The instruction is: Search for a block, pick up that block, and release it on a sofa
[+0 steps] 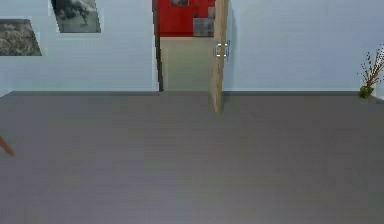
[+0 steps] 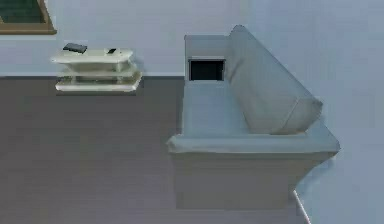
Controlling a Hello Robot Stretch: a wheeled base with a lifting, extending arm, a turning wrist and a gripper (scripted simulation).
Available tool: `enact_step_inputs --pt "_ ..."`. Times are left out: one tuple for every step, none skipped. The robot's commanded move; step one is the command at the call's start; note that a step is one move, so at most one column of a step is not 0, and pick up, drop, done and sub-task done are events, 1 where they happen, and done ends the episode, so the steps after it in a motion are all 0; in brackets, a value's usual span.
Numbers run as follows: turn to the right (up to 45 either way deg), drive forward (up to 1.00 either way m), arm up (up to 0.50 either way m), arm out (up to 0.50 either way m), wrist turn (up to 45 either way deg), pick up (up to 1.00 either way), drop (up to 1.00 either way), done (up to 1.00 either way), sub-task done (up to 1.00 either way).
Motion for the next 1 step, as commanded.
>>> enact_step_inputs --pt "-45.0 0.0 0.0 0.0 0.0 0.0 0.0 0.0 0.0"
